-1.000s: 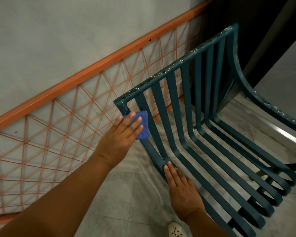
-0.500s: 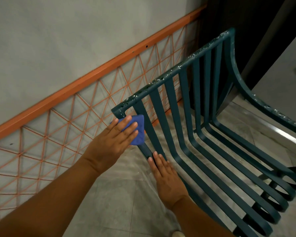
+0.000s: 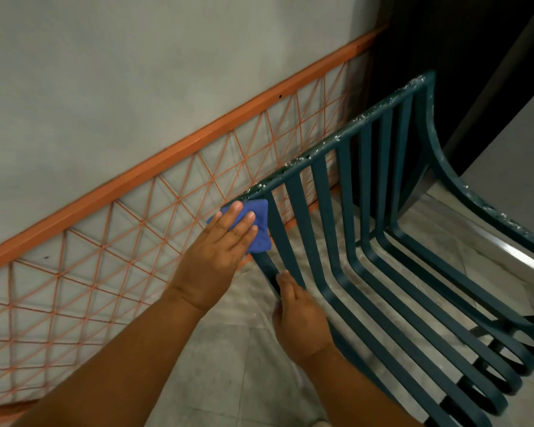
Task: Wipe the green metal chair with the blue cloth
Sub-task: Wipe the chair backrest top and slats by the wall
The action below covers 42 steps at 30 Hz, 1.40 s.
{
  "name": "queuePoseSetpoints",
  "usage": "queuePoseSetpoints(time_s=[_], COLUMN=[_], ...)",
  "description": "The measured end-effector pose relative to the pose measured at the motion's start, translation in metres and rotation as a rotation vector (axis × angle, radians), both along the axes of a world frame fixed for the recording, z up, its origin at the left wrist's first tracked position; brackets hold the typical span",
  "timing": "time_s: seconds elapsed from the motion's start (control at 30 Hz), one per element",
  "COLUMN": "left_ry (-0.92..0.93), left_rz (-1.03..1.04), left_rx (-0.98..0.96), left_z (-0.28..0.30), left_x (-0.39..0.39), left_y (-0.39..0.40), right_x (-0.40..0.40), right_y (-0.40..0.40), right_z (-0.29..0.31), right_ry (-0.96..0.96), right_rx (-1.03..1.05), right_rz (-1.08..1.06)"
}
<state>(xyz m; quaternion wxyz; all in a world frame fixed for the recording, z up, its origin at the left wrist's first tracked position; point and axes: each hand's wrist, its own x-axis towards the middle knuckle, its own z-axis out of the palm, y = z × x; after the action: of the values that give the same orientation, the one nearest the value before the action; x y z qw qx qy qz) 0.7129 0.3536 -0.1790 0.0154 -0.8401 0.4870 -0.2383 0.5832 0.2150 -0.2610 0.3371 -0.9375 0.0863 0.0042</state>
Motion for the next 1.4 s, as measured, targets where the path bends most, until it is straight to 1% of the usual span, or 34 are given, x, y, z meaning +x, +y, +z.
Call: queuePoseSetpoints(time_s=[0.07, 0.17, 0.2, 0.23, 0.33, 0.37, 0.5, 0.57, 0.63, 0.67, 0.73, 0.83, 0.87, 0.93, 1.0, 1.03, 1.2, 1.23, 1.27, 1.33, 1.37, 1.4], left_ry=[0.010, 0.002, 0.011, 0.043, 0.172, 0.201, 0.193, 0.220, 0.284, 0.281, 0.213, 0.069, 0.049, 0.040, 0.054, 0.081, 0.287, 0.313, 0.301, 0.195, 0.168, 0.171], left_rz=[0.013, 0.036, 0.054, 0.096, 0.308, 0.350, 0.331, 0.343, 0.403, 0.418, 0.373, 0.115, 0.049, 0.011, 0.052, 0.109, 0.407, 0.450, 0.461, 0.393, 0.355, 0.343], left_rx=[-0.013, 0.029, 0.015, -0.031, -0.279, -0.321, -0.232, -0.291, -0.367, -0.369, -0.283, -0.059, -0.017, -0.009, -0.063, -0.113, -0.504, -0.538, -0.511, -0.343, -0.289, -0.271], left_z=[0.001, 0.007, 0.010, 0.013, 0.021, 0.023, 0.024, 0.024, 0.026, 0.026, 0.019, 0.006, 0.004, 0.007, 0.007, 0.005, 0.011, 0.012, 0.013, 0.012, 0.013, 0.016], left_x=[0.000, 0.003, 0.005, 0.005, -0.004, -0.010, -0.021, -0.011, -0.002, 0.001, -0.001, -0.008, -0.005, 0.004, 0.011, 0.012, 0.006, 0.002, -0.003, -0.014, -0.013, -0.009], left_y=[0.000, -0.001, -0.004, -0.008, -0.023, -0.028, -0.027, -0.026, -0.033, -0.037, -0.038, -0.016, -0.008, -0.002, -0.003, -0.006, -0.033, -0.038, -0.042, -0.040, -0.037, -0.036], right_x=[0.017, 0.034, 0.036, 0.037, 0.039, 0.040, 0.040, 0.040, 0.041, 0.042, 0.041, 0.039, 0.038, 0.039, 0.039, 0.039, 0.038, 0.038, 0.037, 0.036, 0.036, 0.037], right_y=[0.005, 0.008, 0.008, 0.009, 0.008, 0.007, 0.003, 0.001, 0.000, -0.001, -0.001, 0.000, 0.000, -0.003, -0.005, -0.005, -0.004, -0.004, -0.004, -0.004, -0.004, -0.004], right_z=[0.018, 0.035, 0.038, 0.040, 0.045, 0.046, 0.048, 0.049, 0.051, 0.051, 0.051, 0.048, 0.046, 0.044, 0.043, 0.043, 0.038, 0.038, 0.039, 0.041, 0.042, 0.042], right_ry=[0.014, 0.113, 0.145, 0.177, 0.268, 0.285, 0.334, 0.349, 0.366, 0.370, 0.365, 0.353, 0.345, 0.332, 0.326, 0.324, 0.333, 0.336, 0.338, 0.348, 0.357, 0.367], right_rx=[-0.015, -0.140, -0.166, -0.180, -0.162, -0.157, -0.148, -0.142, -0.141, -0.144, -0.155, -0.193, -0.211, -0.231, -0.229, -0.224, -0.160, -0.148, -0.136, -0.118, -0.115, -0.116], right_rz=[0.025, 0.106, 0.119, 0.125, 0.153, 0.165, 0.202, 0.212, 0.221, 0.221, 0.223, 0.233, 0.238, 0.245, 0.252, 0.256, 0.245, 0.242, 0.238, 0.231, 0.234, 0.238])
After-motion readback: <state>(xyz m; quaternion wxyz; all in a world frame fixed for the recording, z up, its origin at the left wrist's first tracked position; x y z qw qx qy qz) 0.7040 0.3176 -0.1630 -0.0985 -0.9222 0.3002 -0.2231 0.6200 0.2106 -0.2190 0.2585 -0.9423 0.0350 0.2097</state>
